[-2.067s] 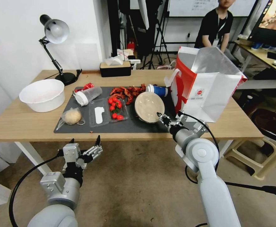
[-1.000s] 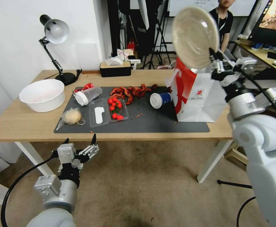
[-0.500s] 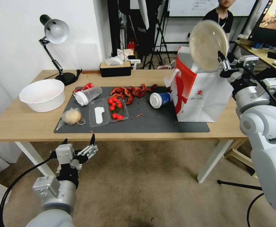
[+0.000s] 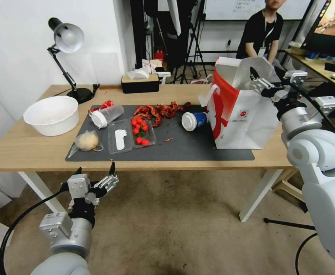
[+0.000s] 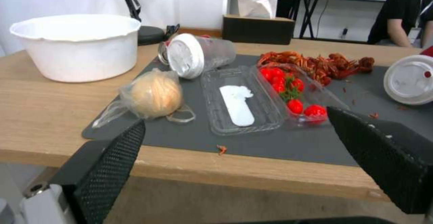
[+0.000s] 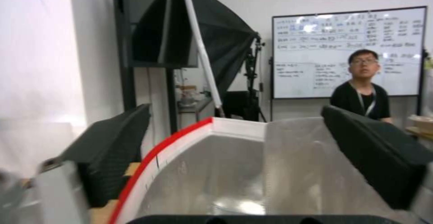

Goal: Pick up the trash from the table and place it into the takeout bag.

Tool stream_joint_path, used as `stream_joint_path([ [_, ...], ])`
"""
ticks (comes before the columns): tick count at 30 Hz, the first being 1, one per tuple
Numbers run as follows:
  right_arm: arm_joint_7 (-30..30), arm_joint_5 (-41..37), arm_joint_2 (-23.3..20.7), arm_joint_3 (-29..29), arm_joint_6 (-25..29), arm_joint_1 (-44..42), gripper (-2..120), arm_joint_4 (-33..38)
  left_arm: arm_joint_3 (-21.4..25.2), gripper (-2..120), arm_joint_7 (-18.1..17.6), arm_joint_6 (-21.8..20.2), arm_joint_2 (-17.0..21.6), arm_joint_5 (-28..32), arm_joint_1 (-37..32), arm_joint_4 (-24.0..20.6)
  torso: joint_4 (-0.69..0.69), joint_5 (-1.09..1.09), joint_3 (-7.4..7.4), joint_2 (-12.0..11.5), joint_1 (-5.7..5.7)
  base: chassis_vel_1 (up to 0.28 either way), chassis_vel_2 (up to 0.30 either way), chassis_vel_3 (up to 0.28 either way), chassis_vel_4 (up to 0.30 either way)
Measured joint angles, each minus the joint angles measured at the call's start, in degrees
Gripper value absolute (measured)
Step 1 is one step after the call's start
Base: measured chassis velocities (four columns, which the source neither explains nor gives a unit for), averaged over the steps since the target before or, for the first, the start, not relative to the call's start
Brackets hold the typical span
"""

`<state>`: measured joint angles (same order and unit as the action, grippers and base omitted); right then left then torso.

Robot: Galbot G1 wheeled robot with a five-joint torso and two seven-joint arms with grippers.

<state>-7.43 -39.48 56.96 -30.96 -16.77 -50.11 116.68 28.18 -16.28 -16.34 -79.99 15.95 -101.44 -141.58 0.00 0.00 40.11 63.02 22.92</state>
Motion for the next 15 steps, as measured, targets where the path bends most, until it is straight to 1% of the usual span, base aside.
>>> stream_joint_path([
  [1,0.0,0.0,0.0,0.0,0.0,0.0,95,0.0,0.0,100,0.0,0.0,0.0,0.0,0.0,0.0,0.00,0.00,0.00,0.0,0.00,0.000,0.000,0.000,0.000],
  [2,0.0,-0.7,-0.1,0.0,0.5,-0.6,99,0.9,0.0,100,0.0,0.0,0.0,0.0,0.0,0.0,0.00,0.00,0.00,0.0,0.00,0.000,0.000,0.000,0.000],
  [3,0.3,-1.3,-0.2,-0.1,0.8,-1.4,100,1.8,0.0,100,0.1,0.0,0.0,0.0,0.0,0.0,0.00,0.00,0.00,0.0,0.00,0.000,0.000,0.000,0.000],
  [7,1.5,-2.3,-0.3,-0.8,1.7,-5.1,100,5.7,0.0,100,0.2,0.2,-0.1,0.0,-0.1,0.0,0.00,0.00,0.00,0.0,0.00,0.000,0.000,0.000,0.000],
  [8,2.5,-1.3,0.1,-1.1,2.8,-7.7,100,7.9,0.0,100,0.2,0.3,-0.2,0.0,-0.1,0.0,0.00,0.00,0.00,0.0,0.00,0.000,0.000,0.000,0.000],
  [9,2.5,-1.3,0.1,-1.1,2.8,-7.7,100,7.9,0.0,100,0.2,0.3,-0.2,0.0,-0.1,0.0,0.00,0.00,0.00,0.0,0.00,0.000,0.000,0.000,0.000],
  [12,5.7,3.8,2.0,-1.6,5.7,-15.4,100,12.4,-0.1,100,0.4,0.3,-0.5,-0.2,0.0,0.4,0.00,0.00,-0.01,0.0,0.00,0.000,0.000,0.000,0.000],
  [13,5.7,3.8,2.0,-1.6,5.7,-15.4,100,12.4,-0.1,100,0.4,0.3,-0.5,-0.2,0.0,0.4,0.00,0.00,-0.01,0.0,0.00,0.000,0.000,0.000,0.000],
  [14,6.8,5.9,3.1,-1.7,7.0,-19.2,100,13.9,-0.1,100,0.8,0.4,-0.7,-0.3,0.0,0.7,-0.01,0.01,-0.01,0.0,-0.01,0.000,0.000,0.000,0.000],
  [15,7.3,7.0,3.6,-1.7,7.9,-21.2,100,14.4,-0.1,100,1.1,0.5,-0.7,-0.4,-0.1,0.9,-0.02,0.00,-0.01,0.0,-0.01,0.000,0.000,0.000,0.000],
])
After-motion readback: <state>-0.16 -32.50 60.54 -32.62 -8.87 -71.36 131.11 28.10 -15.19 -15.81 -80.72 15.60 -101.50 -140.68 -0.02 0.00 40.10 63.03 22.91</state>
